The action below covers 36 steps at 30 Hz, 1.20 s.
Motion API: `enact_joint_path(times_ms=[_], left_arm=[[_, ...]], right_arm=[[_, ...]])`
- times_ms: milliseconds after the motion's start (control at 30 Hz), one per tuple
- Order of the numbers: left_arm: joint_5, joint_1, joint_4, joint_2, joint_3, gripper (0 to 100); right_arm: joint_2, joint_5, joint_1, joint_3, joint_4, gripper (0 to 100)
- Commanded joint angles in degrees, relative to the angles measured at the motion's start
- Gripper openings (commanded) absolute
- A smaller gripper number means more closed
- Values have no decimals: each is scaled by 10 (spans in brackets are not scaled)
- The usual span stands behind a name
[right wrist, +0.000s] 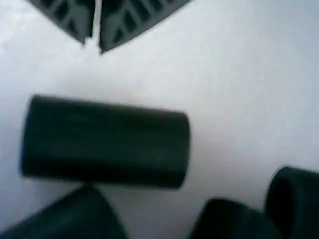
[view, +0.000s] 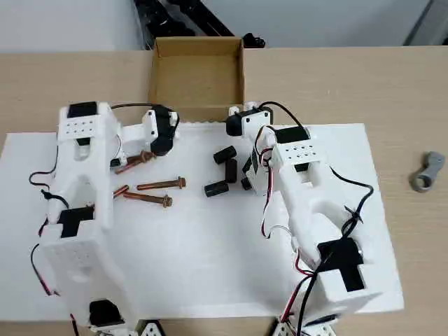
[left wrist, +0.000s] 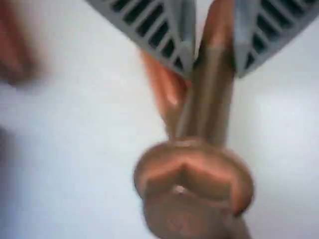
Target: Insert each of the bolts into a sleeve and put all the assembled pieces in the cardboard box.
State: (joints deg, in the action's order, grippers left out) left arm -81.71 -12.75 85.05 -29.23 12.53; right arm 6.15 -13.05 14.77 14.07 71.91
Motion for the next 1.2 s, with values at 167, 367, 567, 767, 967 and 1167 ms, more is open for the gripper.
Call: enact_joint_path(times_ms=[167, 367, 567, 767, 967, 1167], left_arm=[[-47, -70, 153, 1, 67, 7], [-44, -121, 153, 1, 45, 7], [-44, -155, 153, 1, 27, 7], [-45, -140, 153, 1, 31, 28], [-46, -93, 153, 1, 80, 47], [-46, -49, 153, 1, 106, 71]], right_arm=[[-1, 14, 4, -13, -7, 14], [-1, 14, 4, -13, -7, 14], [-1, 14, 4, -8, -21, 14], [-1, 14, 8, 30, -51, 13], [-2, 37, 20, 33, -58, 14], [-2, 37, 20, 33, -60, 13]])
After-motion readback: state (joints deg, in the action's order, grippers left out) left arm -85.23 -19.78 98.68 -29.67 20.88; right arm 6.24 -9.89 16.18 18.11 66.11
